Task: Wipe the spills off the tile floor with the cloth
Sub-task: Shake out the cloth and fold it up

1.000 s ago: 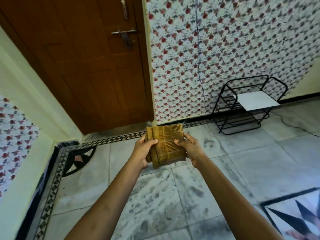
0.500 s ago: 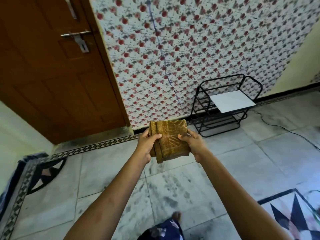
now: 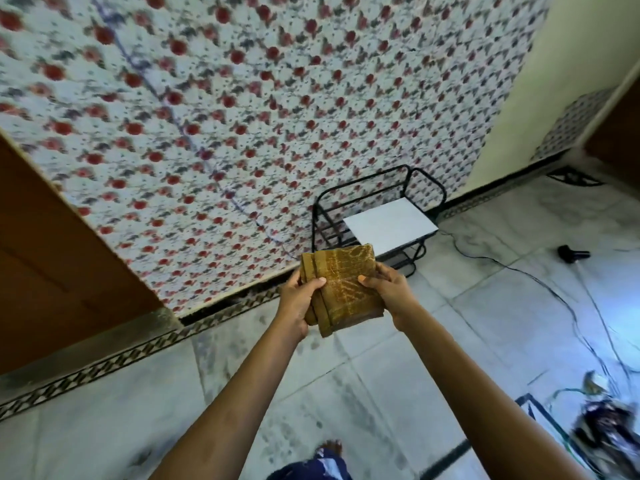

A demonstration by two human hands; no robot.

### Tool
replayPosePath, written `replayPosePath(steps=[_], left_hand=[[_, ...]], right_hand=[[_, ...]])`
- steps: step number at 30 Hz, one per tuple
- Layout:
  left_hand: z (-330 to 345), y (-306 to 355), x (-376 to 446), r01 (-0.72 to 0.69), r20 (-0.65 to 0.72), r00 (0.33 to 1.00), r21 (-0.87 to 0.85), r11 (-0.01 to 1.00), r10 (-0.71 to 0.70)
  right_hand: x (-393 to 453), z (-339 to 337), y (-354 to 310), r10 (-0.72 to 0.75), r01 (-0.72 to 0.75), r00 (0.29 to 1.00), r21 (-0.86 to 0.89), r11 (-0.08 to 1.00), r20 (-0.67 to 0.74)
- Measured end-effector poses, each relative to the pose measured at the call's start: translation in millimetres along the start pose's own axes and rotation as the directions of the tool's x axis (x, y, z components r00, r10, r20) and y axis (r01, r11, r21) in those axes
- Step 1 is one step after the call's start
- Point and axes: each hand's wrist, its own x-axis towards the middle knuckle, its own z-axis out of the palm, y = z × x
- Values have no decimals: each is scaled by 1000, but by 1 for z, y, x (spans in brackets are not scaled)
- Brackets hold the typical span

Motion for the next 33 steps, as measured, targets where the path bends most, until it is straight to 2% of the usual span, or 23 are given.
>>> replayPosePath(steps=[9, 15, 21, 28, 33], left_hand=[[152, 21, 112, -6, 15, 1000, 29, 1000, 5], [270, 26, 193, 15, -69, 997, -33, 999, -17], [352, 30, 277, 62, -122, 990, -60, 996, -69], [383, 15, 378, 154, -178, 970, -90, 984, -168], [393, 8, 454, 228, -223, 945, -77, 971, -239]], right_hand=[[142, -106, -57, 24, -23, 999, 31, 999, -32], [254, -191, -111, 59, -57, 996, -36, 998, 68], [358, -250, -139, 121, -112, 987, -92, 989, 104], [467, -270, -131, 183, -150, 974, -227, 962, 133], [542, -277, -124, 311, -271, 940, -243, 931, 142]])
